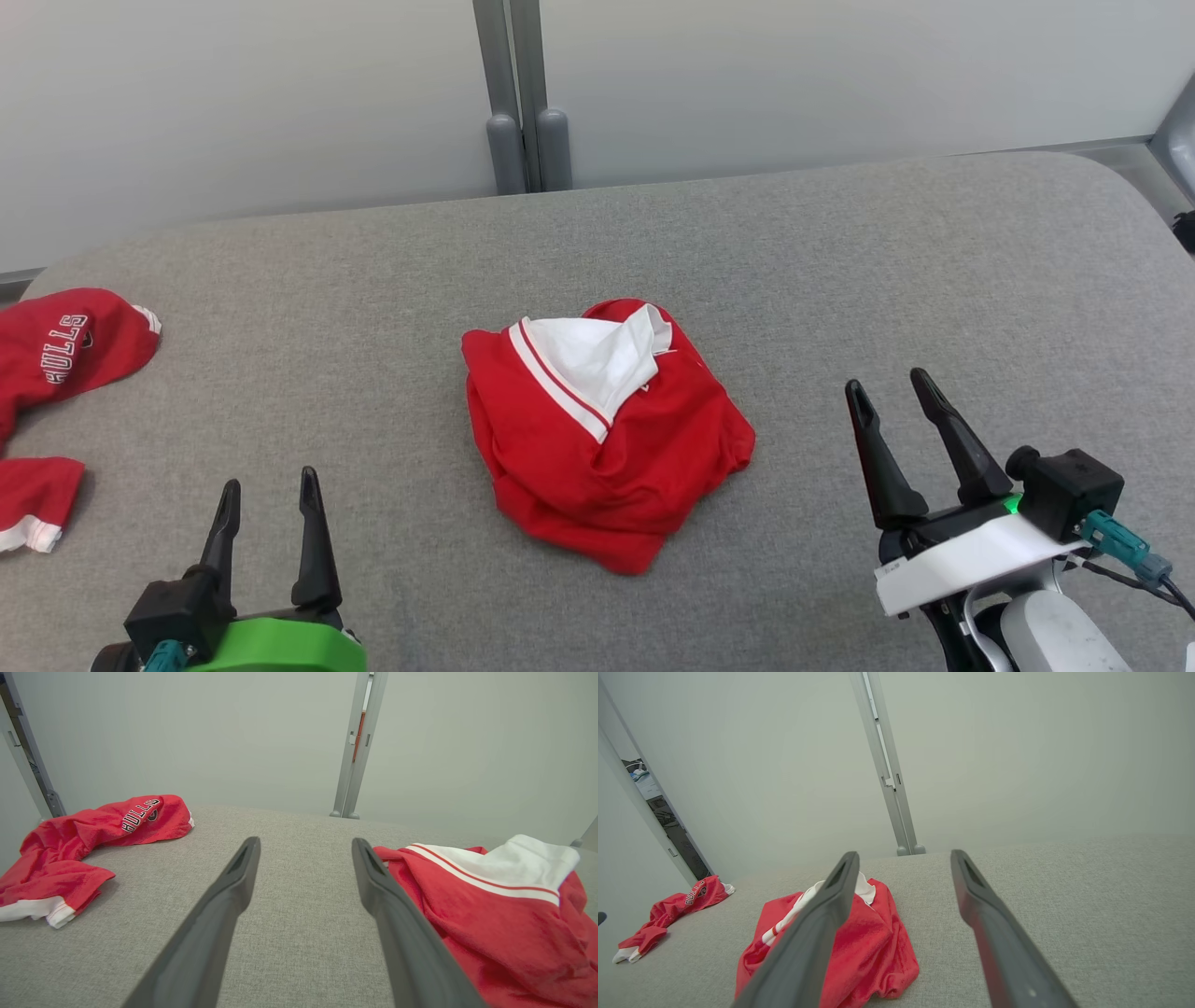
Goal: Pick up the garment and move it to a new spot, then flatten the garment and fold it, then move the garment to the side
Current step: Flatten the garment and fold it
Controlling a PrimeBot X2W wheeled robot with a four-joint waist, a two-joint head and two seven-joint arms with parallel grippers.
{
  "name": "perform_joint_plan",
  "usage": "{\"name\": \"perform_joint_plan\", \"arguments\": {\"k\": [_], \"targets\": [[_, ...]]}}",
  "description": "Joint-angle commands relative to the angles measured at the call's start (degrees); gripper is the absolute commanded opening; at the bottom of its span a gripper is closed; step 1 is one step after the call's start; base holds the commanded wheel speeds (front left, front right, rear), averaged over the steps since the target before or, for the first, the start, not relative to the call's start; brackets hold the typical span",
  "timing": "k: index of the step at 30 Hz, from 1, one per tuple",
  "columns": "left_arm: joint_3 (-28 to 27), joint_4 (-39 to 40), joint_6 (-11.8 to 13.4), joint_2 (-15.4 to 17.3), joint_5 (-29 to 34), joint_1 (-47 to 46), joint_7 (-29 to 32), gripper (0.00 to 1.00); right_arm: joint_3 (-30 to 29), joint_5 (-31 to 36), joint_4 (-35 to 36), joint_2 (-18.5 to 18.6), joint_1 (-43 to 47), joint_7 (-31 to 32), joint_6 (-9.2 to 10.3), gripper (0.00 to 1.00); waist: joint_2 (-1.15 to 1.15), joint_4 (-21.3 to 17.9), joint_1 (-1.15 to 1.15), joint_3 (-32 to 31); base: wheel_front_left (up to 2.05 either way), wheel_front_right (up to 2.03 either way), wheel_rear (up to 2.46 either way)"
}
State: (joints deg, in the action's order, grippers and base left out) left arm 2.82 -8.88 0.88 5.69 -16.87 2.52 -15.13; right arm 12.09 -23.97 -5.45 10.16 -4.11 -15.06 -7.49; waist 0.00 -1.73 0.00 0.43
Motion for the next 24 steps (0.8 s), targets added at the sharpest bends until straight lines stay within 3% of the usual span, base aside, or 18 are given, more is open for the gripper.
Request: {"name": "perform_joint_plan", "arguments": {"k": [1, 24], "targets": [[-0.42, -0.40, -0.56, -0.40, 0.80, -0.66, -0.02, 1.00, -0.05, -0.03, -0.14, 0.12, 0.14, -0.16, 0.00, 1.00, 0.00, 0.01, 0.00, -0.04, 0.00, 0.00, 0.00], [-1.44, -4.12, -3.96, -2.64, 1.64, -2.56, -0.02, 1.00, 1.05, -0.59, -1.00, 0.73, -0.83, -0.15, 0.00, 1.00, 0.00, 0.58, 0.00, 0.07, 0.00, 0.00, 0.00]]}}
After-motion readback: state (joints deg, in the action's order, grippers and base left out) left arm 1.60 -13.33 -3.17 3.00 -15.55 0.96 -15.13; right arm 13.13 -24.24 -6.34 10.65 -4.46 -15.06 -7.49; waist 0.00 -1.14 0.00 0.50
